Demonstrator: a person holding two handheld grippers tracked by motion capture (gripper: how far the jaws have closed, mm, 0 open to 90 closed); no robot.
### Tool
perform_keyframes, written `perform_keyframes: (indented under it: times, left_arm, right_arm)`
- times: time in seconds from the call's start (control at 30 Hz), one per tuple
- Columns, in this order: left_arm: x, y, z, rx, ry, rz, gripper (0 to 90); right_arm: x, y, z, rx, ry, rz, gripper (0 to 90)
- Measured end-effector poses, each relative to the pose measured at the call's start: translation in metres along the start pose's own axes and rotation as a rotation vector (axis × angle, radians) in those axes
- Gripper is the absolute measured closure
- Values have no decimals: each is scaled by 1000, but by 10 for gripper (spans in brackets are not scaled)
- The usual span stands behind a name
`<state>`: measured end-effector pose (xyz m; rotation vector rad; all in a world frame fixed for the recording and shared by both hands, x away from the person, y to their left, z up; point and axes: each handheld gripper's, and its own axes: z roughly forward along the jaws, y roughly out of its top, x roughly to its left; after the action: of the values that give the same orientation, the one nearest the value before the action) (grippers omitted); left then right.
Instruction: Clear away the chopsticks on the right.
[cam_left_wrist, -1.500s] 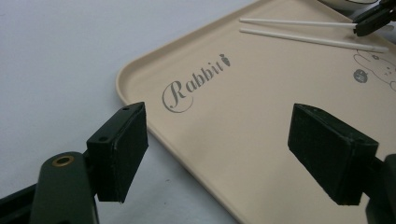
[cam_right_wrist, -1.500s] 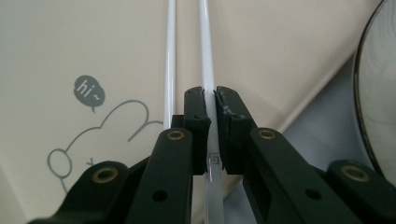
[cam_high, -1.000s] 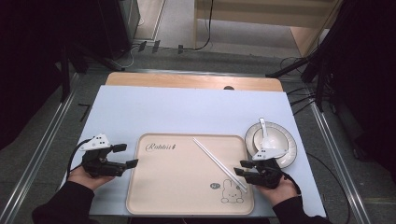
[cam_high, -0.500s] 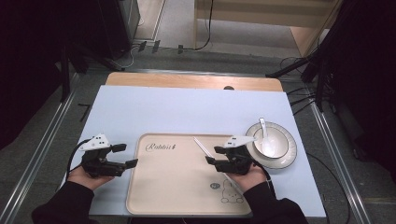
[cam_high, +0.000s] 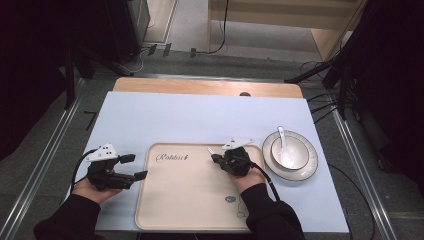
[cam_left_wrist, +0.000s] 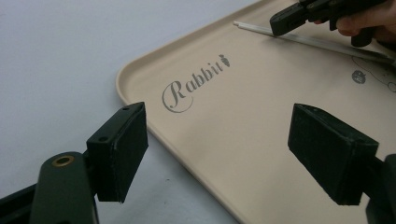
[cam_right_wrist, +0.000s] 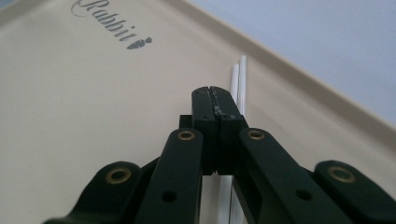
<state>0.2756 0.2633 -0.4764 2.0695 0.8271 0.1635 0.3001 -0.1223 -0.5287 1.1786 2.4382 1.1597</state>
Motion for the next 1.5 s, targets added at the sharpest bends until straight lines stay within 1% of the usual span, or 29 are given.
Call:
perform_keyframes:
  times: [0.03, 0.07, 0.1, 0.13, 0.17, 0.23, 0.27, 0.33, 0.47, 0.6, 0.67, 0.83, 0.87, 0.93, 1.0, 1.03, 1.1, 1.13, 1.2, 1.23, 1.27, 1.33, 1.4, 1.43, 1.5]
  left_arm:
    - [0, 0, 0, 0, 0, 0, 205]
    - [0, 0, 0, 0, -1, 0, 205]
    - [0, 0, 0, 1, 0, -1, 205]
    - [0, 0, 1, 0, -1, 0, 205]
    - [0, 0, 1, 1, 0, 0, 205]
    - [0, 0, 0, 0, -1, 0, 205]
    - [0, 0, 0, -2, -1, 0, 205]
    - [0, 0, 0, -2, -2, 0, 205]
    - [0, 0, 0, 0, -2, 0, 205]
    - [0, 0, 0, -1, -1, 0, 205]
    - [0, 0, 0, -1, -1, 0, 205]
    - [-1, 0, 1, 0, -1, -1, 205]
    - [-1, 0, 1, 1, -1, -1, 205]
    - [-1, 0, 1, 2, -1, -1, 205]
    - [-1, 0, 0, 2, -2, 0, 205]
    - [-1, 0, 0, 1, 0, 1, 205]
    - [0, 0, 0, -1, -2, 2, 205]
    - [-1, 0, 0, 0, -1, 3, 205]
    - [-1, 1, 0, 2, 1, 3, 205]
    - [-1, 1, 0, 0, 0, 2, 204]
    - [-1, 1, 0, 0, 0, 2, 204]
    - [-1, 1, 0, 0, 0, 4, 205]
    - [-1, 1, 0, 0, -1, 6, 205]
    - [-1, 1, 0, -2, 0, 4, 204]
    - [-1, 1, -1, -2, 2, 4, 204]
  right_arm:
    - [0, 0, 2, 5, 1, -1, 900]
    - [0, 0, 4, 13, -11, -2, 900]
    - [-1, 1, 6, 31, -17, 3, 900]
    - [-2, 1, 7, 35, -14, 13, 900]
    - [-3, 2, 7, 30, -20, 10, 900]
    - [-5, 3, 8, 44, -28, 23, 900]
    - [-7, 3, 8, 42, -38, 33, 900]
    - [-11, 4, 5, 54, -59, 45, 900]
    - [-21, 2, -2, 74, -96, 88, 900]
    - [-30, -3, -9, 67, -138, 113, 900]
    - [-35, -6, -13, 61, -150, 140, 900]
    - [-43, -11, -21, 72, -182, 176, 900]
    - [-44, -12, -22, 70, -177, 182, 900]
    - [-45, -13, -25, 53, -169, 187, 871]
    - [-44, -12, -30, 29, -154, 177, 829]
    - [-43, -11, -33, 20, -138, 179, 828]
    - [-41, -9, -42, 5, -112, 164, 777]
    - [-40, -9, -45, -3, -96, 165, 756]
    - [-38, -10, -56, -16, -79, 146, 692]
    - [-37, -10, -61, -24, -53, 150, 644]
    - [-37, -11, -66, -27, -34, 141, 621]
    - [-36, -14, -75, -8, -13, 121, 559]
    - [-34, -18, -85, -3, 1, 83, 521]
    - [-33, -19, -90, -4, 17, 67, 500]
    - [-32, -23, -100, -18, 40, 52, 471]
